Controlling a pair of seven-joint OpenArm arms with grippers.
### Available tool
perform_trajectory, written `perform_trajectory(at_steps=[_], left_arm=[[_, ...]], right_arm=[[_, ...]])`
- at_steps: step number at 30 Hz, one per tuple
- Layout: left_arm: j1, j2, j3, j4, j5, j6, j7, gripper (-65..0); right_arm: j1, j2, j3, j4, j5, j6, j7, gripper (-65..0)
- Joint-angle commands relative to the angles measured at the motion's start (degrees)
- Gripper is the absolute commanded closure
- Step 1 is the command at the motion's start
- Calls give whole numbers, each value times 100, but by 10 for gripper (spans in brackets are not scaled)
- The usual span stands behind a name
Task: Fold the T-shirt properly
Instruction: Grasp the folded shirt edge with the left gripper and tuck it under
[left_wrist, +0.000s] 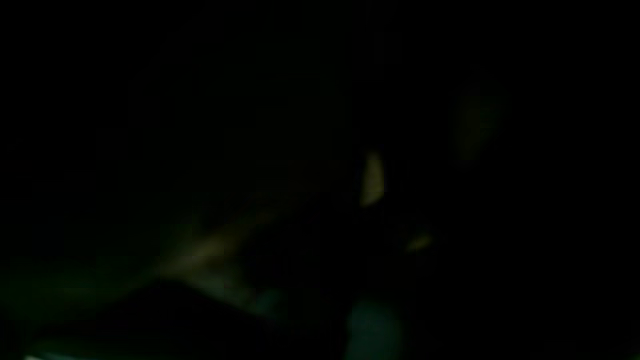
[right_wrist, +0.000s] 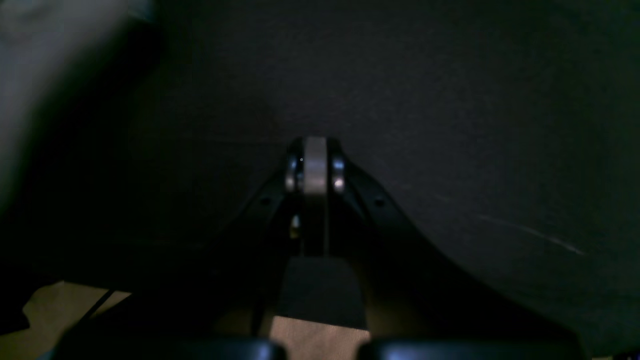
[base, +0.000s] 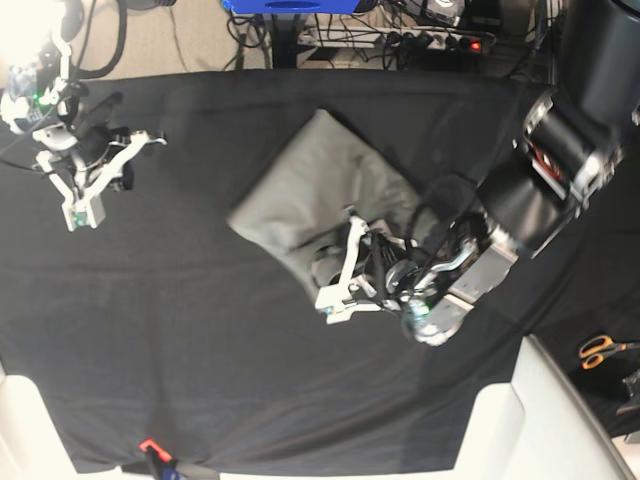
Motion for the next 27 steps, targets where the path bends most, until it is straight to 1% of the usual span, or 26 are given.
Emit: perform_trajectory(at_steps=[1,3,6,10,13,15,19,21,23,25,27], left_arm=[[-364,71,217,-17,-26,24,-178,0],[-583,247,771,-87,-26,33,-425,0],[-847,441,1334,-96,-26,42,-767,0],[-1049,713,1765,-105,-26,15,-1119,0],[-1120,906,1914,-105,-26,15,-1181,0],[-1120,977,1949,-105,132,7,-1277,0],[-882,1188,1897,-105,1337,-37,-1330,0],[-759,1223,1861,-113,1759,-284,-1330,0],[-680,1223,1589,-131,1952,-459,-1321,0],[-592,1241,1220,-280,1987,-574,-1304,0],[-575,1241,912,-430,2022,-600,-1304,0]], right_arm=[[17,31,14,114,42,23,102,-2],[17,31,22,114,42,23,102,-2],[17,31,31,114,42,23,93,-2],[17,31,31,114,42,-12,75,-2],[9,31,40,96,42,-21,75,-2],[9,31,40,88,42,-21,75,-2],[9,22,40,96,42,-21,75,-2],[9,22,40,96,42,-30,75,-2],[9,22,40,96,42,-30,75,-2],[17,22,40,88,42,-30,75,-2],[17,22,40,88,42,-30,75,-2]])
